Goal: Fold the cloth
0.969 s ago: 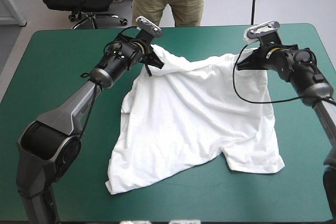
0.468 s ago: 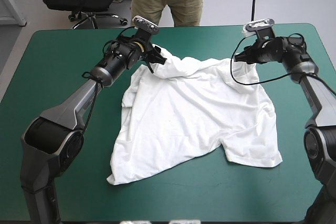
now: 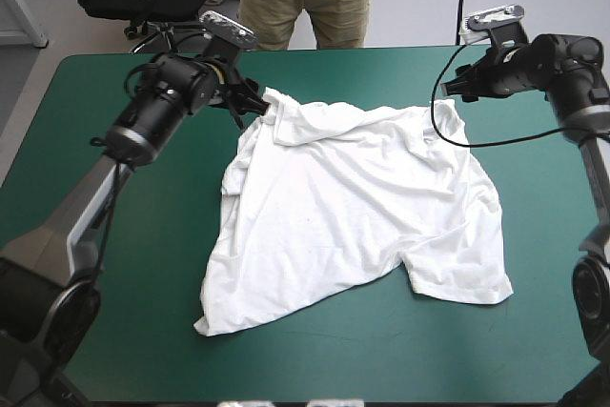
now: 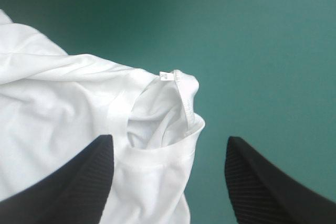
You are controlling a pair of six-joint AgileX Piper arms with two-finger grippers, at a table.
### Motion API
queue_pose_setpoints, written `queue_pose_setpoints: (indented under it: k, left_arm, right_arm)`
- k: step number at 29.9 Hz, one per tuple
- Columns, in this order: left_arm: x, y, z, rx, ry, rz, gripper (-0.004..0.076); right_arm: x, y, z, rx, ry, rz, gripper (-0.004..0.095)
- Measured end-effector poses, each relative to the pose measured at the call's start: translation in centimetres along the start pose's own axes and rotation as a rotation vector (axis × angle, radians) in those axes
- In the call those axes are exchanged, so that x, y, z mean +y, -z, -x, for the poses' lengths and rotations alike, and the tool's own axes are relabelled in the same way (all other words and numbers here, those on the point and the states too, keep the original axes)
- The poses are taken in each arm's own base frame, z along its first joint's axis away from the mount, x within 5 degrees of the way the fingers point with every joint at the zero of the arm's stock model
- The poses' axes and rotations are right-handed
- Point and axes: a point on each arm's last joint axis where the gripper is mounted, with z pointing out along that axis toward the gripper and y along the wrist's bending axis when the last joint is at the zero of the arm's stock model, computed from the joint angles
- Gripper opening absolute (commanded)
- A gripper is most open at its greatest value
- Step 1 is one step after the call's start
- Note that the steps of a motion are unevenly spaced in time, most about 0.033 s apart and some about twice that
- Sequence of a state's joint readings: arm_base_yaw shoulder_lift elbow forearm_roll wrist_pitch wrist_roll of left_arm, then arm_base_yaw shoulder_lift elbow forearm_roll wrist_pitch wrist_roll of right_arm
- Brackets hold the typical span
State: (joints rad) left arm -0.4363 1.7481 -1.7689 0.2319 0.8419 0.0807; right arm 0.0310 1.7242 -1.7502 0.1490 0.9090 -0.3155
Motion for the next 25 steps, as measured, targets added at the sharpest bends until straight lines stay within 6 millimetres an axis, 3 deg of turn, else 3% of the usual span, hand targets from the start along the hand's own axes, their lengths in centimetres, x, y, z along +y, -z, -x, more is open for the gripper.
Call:
queue_pose_setpoints:
  k: [5, 11, 19, 25]
  left_arm:
    - [0.6, 6.7, -1.8, 0.073, 0.066, -0.038, 0.0454]
    - [-1.7, 10.0, -8.5, 0.248, 0.153, -0.189, 0.0454]
    - [-4.2, 12.7, -16.8, 0.375, 0.268, -0.292, 0.0454]
    - [-6.5, 11.5, -22.0, 0.502, 0.294, -0.387, 0.0454]
  right_arm:
    - [1.5, 6.6, -0.9, -0.029, 0.004, 0.043, 0.0566]
    - [3.3, 11.8, -5.4, -0.031, -0.003, 0.064, 0.0518]
    - [4.9, 14.5, -10.0, -0.040, -0.030, 0.094, 0.0518]
    - [5.3, 14.2, -10.6, -0.028, -0.054, 0.128, 0.0517]
